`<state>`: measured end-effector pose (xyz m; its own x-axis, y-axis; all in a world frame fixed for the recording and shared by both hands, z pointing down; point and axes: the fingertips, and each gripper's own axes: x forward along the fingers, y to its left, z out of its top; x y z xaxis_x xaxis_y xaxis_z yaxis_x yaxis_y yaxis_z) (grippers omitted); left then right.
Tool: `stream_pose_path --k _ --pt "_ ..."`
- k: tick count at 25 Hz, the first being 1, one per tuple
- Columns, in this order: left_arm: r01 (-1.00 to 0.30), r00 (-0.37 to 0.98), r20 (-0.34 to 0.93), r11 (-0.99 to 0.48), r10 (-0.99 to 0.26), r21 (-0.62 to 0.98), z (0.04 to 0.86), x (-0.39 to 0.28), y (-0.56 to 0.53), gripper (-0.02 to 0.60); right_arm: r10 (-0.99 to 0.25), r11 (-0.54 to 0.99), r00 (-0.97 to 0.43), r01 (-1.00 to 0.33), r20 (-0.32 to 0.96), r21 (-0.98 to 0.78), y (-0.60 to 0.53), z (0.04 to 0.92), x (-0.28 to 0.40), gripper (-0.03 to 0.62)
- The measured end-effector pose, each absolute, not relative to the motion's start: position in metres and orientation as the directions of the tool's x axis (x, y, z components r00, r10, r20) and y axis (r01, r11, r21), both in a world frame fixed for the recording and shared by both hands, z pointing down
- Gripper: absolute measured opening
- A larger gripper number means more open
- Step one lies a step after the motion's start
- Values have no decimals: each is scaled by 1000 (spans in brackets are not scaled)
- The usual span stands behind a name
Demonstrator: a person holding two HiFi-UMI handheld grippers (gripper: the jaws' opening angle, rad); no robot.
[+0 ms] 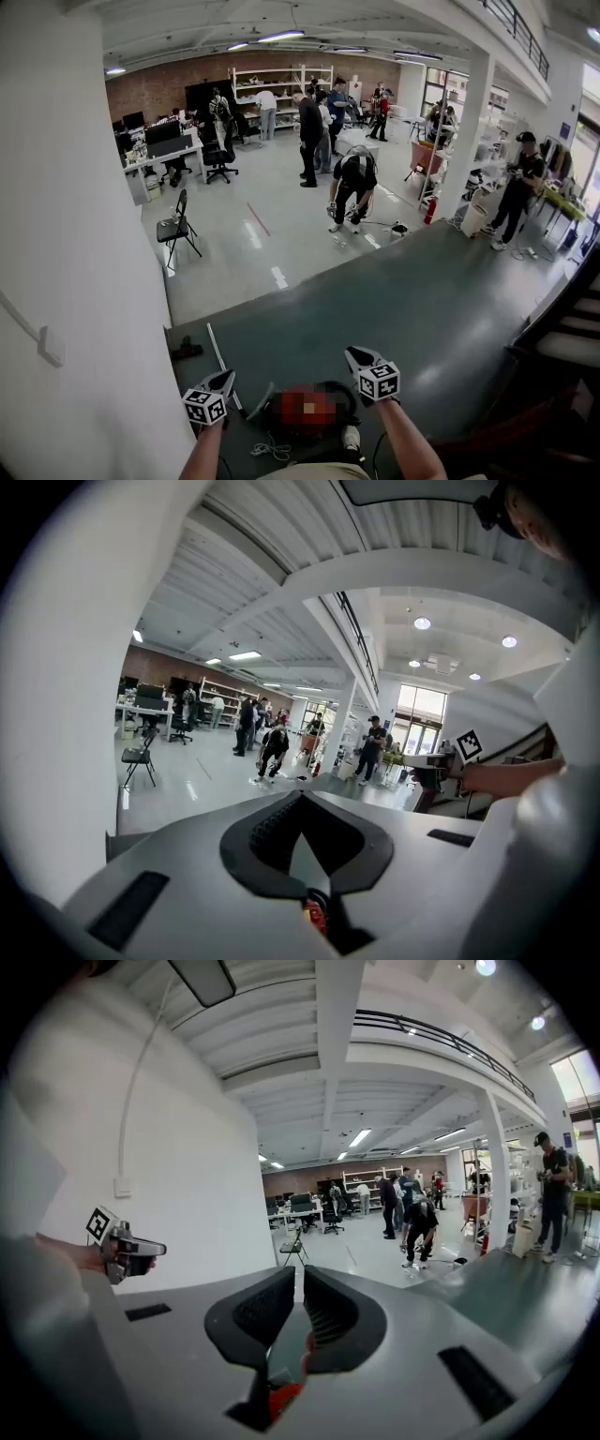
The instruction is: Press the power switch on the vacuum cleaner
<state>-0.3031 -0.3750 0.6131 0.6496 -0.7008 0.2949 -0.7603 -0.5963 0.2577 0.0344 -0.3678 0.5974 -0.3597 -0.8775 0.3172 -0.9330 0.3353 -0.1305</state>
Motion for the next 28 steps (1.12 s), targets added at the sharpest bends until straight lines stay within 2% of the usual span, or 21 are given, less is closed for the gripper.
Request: stream_pose_path --k 4,9,15,20,23,28 --pt "-718 696 300 -637 -652 281 622 -262 -376 3 -845 410 -435 -900 311 -144 -376 599 -10 25" --pt "-675 738 305 -677 -602 293 623 -208 -374 3 -799 479 -502 -864 330 -155 -377 614 -58 78" --pt "-646 760 342 -700 -553 304 642 -176 -379 3 -754 530 -537 -838 378 -131 -390 640 -93 82" --pt "-655 753 349 -686 -558 317 643 -171 -383 3 -762 500 -533 -845 368 -188 -397 640 -92 83" --pt "-653 756 339 -687 -560 319 639 -170 -382 3 -795 433 -481 -877 370 -208 -398 638 -79 81" --pt "-656 753 339 -684 -564 319 634 -176 -383 3 -814 378 -418 -908 404 -179 -395 639 -64 20"
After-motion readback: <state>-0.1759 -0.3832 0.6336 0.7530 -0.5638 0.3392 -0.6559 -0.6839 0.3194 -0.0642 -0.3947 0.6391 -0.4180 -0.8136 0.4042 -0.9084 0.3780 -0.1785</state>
